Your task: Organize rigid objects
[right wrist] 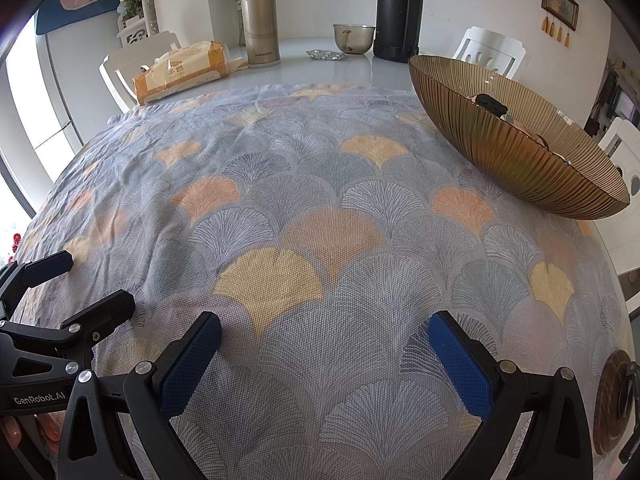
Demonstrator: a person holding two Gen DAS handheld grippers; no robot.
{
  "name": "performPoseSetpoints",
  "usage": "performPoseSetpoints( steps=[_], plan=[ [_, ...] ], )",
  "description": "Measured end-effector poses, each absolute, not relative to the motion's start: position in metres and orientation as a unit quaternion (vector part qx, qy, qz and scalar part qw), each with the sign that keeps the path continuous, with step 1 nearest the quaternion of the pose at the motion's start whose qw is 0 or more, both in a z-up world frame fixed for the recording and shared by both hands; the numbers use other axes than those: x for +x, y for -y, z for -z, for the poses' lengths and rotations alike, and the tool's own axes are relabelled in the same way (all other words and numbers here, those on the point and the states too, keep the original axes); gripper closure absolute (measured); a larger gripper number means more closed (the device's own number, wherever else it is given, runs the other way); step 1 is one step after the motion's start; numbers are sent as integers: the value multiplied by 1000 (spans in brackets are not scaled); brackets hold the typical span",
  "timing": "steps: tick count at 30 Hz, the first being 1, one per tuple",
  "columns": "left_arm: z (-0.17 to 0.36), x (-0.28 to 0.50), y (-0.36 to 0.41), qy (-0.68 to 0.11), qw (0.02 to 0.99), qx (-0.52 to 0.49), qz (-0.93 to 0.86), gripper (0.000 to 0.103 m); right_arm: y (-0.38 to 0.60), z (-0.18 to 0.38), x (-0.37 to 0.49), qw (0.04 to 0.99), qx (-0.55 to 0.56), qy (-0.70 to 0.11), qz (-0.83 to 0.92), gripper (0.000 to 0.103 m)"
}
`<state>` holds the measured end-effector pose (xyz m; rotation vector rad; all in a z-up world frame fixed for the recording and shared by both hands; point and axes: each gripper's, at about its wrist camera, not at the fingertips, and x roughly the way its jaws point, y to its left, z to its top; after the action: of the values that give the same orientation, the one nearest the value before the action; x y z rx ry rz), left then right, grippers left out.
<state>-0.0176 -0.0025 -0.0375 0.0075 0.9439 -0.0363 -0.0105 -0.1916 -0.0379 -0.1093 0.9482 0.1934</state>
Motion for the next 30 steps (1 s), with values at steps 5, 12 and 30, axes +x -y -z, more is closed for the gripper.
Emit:
performPoseSetpoints(
  steps=[5,12,30],
  plan=[
    [37,-17,3,-455,891,3,17,0,192,38,-11,884,-53,-456,-93,0],
    [45,-19,2,-455,890,1,14,0,192,38,-11,884,-52,-455,-93,0],
    [45,-18,0,-455,890,0,13,0,194,36,-13,884,-56,-455,-94,0]
  ],
)
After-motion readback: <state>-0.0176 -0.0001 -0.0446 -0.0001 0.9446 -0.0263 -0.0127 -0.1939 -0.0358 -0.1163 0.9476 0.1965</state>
